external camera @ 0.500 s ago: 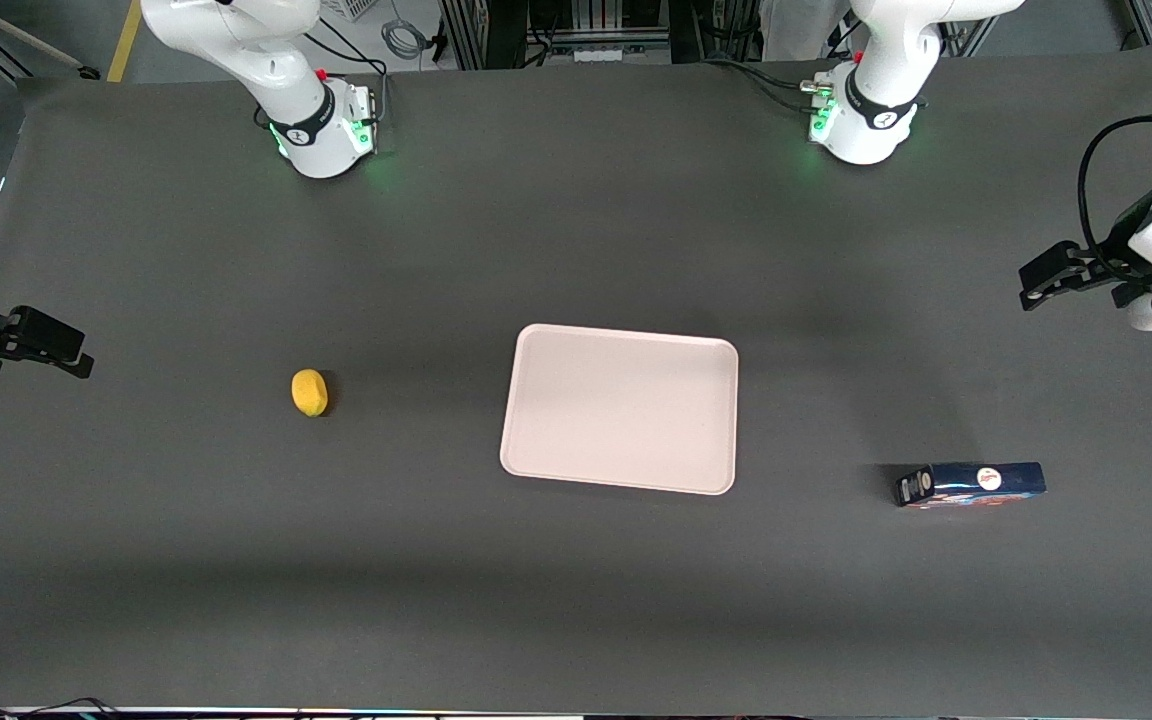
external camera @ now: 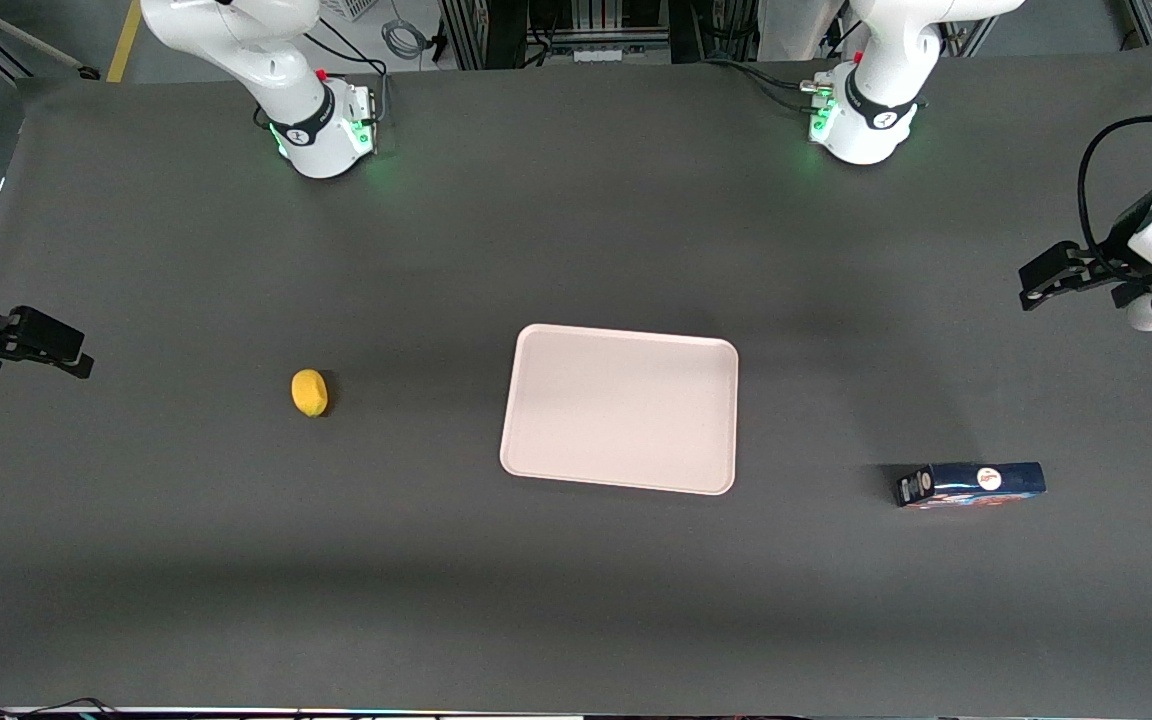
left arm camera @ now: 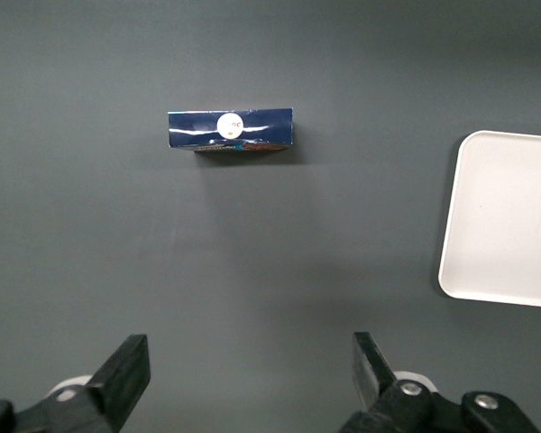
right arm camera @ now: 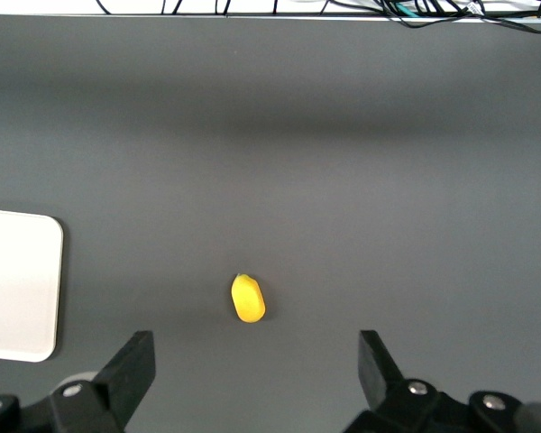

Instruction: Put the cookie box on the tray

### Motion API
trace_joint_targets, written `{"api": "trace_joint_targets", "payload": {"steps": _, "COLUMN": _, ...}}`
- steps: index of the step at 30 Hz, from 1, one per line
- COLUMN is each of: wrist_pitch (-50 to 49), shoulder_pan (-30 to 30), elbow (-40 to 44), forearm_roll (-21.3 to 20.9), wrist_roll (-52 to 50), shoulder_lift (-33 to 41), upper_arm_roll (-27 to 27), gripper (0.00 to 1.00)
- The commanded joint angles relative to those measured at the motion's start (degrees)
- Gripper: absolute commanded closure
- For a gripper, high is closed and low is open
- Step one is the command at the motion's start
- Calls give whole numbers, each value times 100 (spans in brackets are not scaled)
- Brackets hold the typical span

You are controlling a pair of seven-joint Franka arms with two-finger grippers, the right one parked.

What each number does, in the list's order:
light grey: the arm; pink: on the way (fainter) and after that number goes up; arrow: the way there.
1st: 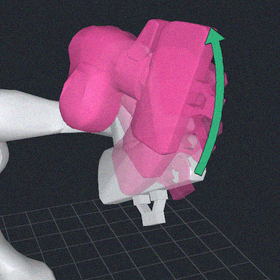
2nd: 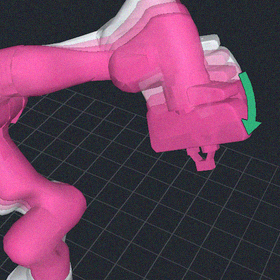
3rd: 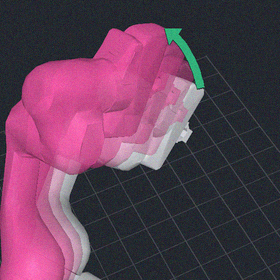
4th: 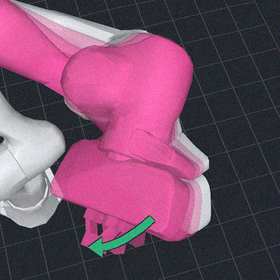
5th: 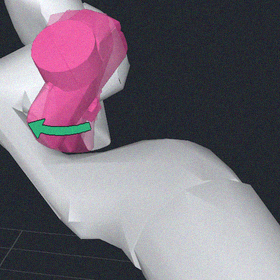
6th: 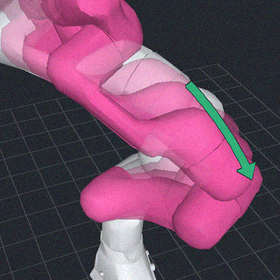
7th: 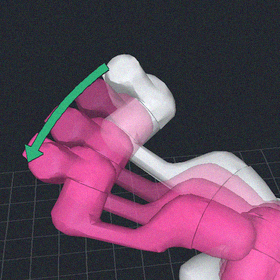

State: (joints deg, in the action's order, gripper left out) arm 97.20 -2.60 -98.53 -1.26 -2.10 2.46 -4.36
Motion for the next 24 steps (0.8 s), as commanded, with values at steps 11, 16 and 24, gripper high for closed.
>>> {"api": "trace_joint_targets", "payload": {"steps": 11, "wrist_pitch": -61, "shoulder_pan": 93, "elbow": 71, "forearm_roll": -15, "wrist_roll": 560, "shoulder_lift": -53, "upper_arm_roll": 67, "gripper": 0}}
{"api": "trace_joint_targets", "payload": {"steps": 16, "wrist_pitch": 9, "shoulder_pan": 67, "elbow": 71, "forearm_roll": -33, "wrist_roll": 1579, "shoulder_lift": -106, "upper_arm_roll": 76, "gripper": 0}}
{"api": "trace_joint_targets", "payload": {"steps": 24, "wrist_pitch": 317, "shoulder_pan": -109, "elbow": 62, "forearm_roll": -103, "wrist_roll": 3758, "shoulder_lift": -308, "upper_arm_roll": 85, "gripper": 0}}
